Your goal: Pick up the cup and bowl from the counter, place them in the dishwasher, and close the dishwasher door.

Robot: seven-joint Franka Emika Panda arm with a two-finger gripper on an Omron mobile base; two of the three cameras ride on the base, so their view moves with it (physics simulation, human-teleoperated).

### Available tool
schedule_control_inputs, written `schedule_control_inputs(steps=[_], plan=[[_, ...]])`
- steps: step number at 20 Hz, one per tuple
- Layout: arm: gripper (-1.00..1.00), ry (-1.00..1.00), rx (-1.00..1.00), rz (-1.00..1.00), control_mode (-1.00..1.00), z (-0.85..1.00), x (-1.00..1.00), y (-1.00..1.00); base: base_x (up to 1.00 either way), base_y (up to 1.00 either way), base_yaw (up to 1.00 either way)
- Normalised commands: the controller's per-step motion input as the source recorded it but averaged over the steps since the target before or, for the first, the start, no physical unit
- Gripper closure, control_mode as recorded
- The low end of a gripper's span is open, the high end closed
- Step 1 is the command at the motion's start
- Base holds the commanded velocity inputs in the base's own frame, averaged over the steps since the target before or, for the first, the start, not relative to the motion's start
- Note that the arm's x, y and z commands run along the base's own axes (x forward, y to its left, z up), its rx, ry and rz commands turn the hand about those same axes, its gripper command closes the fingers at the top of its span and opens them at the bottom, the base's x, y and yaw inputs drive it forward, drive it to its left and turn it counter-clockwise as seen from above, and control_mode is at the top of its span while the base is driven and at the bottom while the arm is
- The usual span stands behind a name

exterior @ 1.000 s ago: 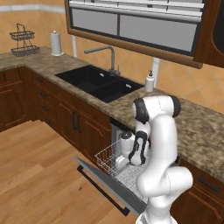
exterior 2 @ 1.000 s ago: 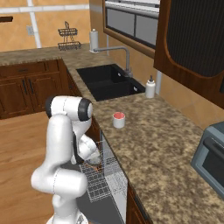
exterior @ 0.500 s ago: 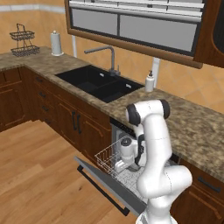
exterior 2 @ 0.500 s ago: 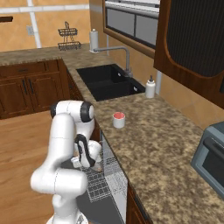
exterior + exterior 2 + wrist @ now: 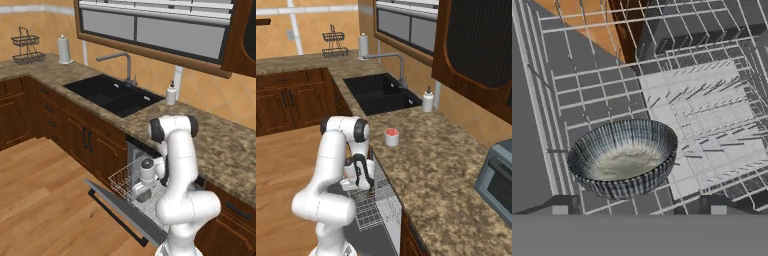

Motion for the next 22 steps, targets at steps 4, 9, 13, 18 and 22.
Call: schedule_control_inputs(steps=[4, 9, 13, 18, 22], plan=[[-1.0, -0.22, 0.01, 0.0, -1.0, 1.0, -0.65, -0.01, 0.0, 0.0, 0.0], [-1.0, -0.13, 0.07, 0.0, -1.0, 1.0, -0.4, 0.0, 0.0, 0.0, 0.0], [-1.0, -0.01, 0.08, 0.0, -1.0, 1.0, -0.15, 0.0, 0.0, 0.0, 0.0], [-1.0, 0.02, 0.06, 0.0, -1.0, 1.0, 0.06, 0.0, 0.0, 0.0, 0.0], [-1.0, 0.06, 0.03, 0.0, -1.0, 1.0, 0.29, 0.0, 0.0, 0.0, 0.0]])
